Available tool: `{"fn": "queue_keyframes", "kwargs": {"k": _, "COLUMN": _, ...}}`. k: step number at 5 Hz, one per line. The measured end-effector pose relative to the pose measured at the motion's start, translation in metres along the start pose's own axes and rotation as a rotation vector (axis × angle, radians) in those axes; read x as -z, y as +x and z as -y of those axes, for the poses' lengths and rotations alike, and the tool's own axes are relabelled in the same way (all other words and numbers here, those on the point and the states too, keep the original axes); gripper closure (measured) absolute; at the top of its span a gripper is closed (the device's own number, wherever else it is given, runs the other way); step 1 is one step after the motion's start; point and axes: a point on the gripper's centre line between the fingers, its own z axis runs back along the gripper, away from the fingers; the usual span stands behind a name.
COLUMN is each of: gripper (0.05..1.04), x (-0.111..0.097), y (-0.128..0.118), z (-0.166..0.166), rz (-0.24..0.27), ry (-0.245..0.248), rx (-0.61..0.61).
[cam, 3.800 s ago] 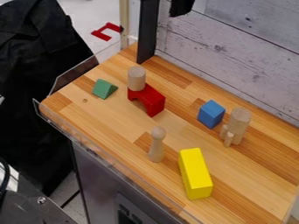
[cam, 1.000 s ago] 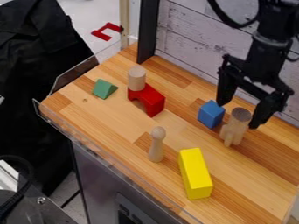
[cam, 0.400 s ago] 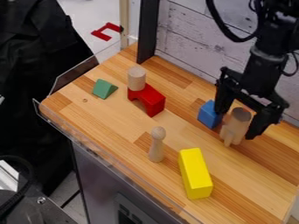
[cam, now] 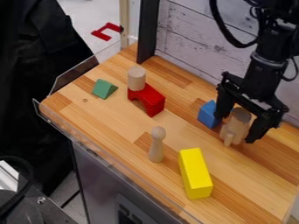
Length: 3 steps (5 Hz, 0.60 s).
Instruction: Put the cylinder on top of another cylinder
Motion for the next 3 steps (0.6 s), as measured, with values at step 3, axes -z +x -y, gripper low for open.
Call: {"fn": "queue_keyframes", "kwargs": {"k": 3, "gripper": 0.553, "x": 0.0056, "y": 0.0042, "z": -0.0076, "rz": 0.007, "ry": -0.045, "rx": -0.055}}
